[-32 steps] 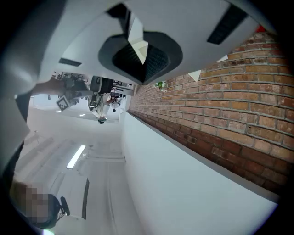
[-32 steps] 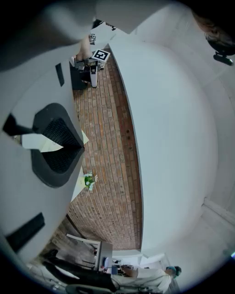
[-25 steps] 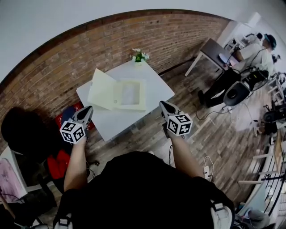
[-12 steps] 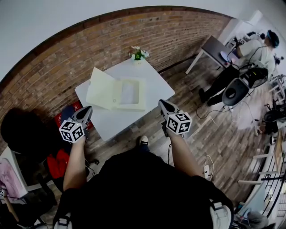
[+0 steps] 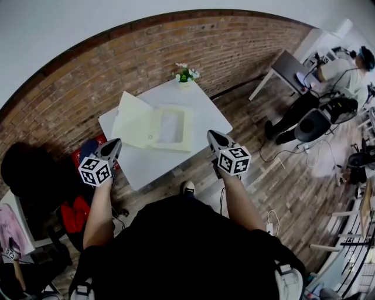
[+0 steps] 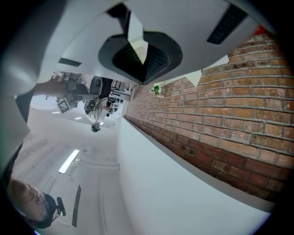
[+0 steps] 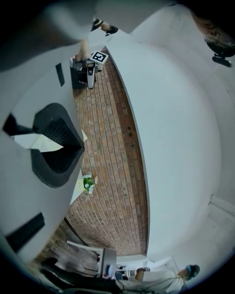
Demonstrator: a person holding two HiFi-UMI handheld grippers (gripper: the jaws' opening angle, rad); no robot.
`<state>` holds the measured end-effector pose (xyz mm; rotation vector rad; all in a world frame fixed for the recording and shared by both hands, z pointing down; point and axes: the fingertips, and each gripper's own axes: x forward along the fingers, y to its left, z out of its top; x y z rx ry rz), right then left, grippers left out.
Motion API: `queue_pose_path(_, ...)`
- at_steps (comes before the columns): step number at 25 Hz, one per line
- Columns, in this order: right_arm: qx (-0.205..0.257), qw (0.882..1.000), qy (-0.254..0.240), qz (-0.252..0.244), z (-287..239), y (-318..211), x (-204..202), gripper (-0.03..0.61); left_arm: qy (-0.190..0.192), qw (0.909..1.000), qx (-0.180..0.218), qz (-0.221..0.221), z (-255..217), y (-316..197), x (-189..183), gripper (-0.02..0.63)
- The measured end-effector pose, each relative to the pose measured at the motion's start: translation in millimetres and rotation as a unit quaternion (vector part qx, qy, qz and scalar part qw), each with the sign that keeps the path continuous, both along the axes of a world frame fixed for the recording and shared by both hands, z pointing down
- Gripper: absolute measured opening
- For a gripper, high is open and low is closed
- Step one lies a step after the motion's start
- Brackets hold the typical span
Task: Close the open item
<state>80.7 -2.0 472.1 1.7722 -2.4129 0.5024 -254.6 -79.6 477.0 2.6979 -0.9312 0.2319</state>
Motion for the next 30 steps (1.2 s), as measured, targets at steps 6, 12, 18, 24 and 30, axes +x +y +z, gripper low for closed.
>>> queue_pose_path(6,-0.016,0.999,-0.006,-0.028,8,-28,11,0.021,0.004,0.9999,-0.010,-0.009,8,-19,14,0.011)
queue_pose_path(12,-0.021,0.999,-0.010,-0.033,12,-53,27,0.021,0.004,0.9996,-0.016,-0.022,13,-36,22,0.011)
queue_pose_path(18,-0.029,0.999,-0.012,-0.043,15,-72,40,0.021,0.002,0.9993,-0.021,-0.030,16,-50,35,0.011)
queue_pose_path(24,-0.037,0.998,-0.012,-0.050,19,-87,53,0.021,0.001,0.9989,-0.026,-0.038,19,-60,42,0.011)
queue_pose_path(30,-0.040,0.997,-0.019,-0.060,20,-100,64,0.021,-0.004,0.9985,-0.027,-0.047,18,-67,50,0.011)
